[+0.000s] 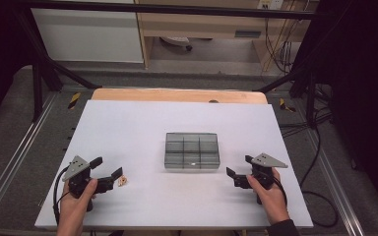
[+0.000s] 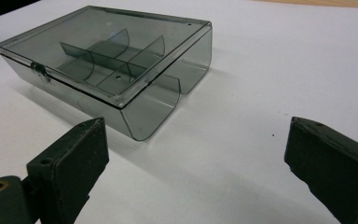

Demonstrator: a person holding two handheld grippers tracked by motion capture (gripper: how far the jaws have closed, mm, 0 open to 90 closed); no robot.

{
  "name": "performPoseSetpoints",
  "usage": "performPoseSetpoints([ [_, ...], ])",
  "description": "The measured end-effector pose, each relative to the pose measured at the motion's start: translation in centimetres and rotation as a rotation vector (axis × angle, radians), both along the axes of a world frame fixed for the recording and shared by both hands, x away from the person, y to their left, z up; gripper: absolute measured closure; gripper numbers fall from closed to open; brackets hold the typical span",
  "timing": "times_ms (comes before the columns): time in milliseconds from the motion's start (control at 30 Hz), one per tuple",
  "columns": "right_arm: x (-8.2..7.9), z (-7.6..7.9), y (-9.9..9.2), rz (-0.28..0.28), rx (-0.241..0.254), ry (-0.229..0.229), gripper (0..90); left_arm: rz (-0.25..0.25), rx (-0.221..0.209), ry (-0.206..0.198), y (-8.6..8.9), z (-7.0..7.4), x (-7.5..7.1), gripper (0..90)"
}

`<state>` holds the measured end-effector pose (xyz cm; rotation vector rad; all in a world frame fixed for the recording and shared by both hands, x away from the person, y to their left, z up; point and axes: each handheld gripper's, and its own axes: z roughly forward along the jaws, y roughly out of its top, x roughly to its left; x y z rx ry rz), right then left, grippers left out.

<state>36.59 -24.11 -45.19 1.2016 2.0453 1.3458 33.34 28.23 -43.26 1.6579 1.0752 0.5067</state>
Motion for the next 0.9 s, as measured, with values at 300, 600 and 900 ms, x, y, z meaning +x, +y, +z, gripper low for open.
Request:
performPoseSetpoints([
  [300,0.2,-0.2,0.1,-0.012,-0.032,0.016,5.5,0.004,0.047,0.028,-1.0,-0.1,0.3,7.1],
  [600,1.1,-0.5,0.1,-0.027,-0.074,0.041,8.4,-0.017,0.08,0.04,-2.2,-0.4,1.7,7.4],
  [900,2.4,-0.3,0.1,-0.054,-0.12,0.053,12.8,-0.048,0.118,0.069,-3.2,-0.6,3.8,12.5],
])
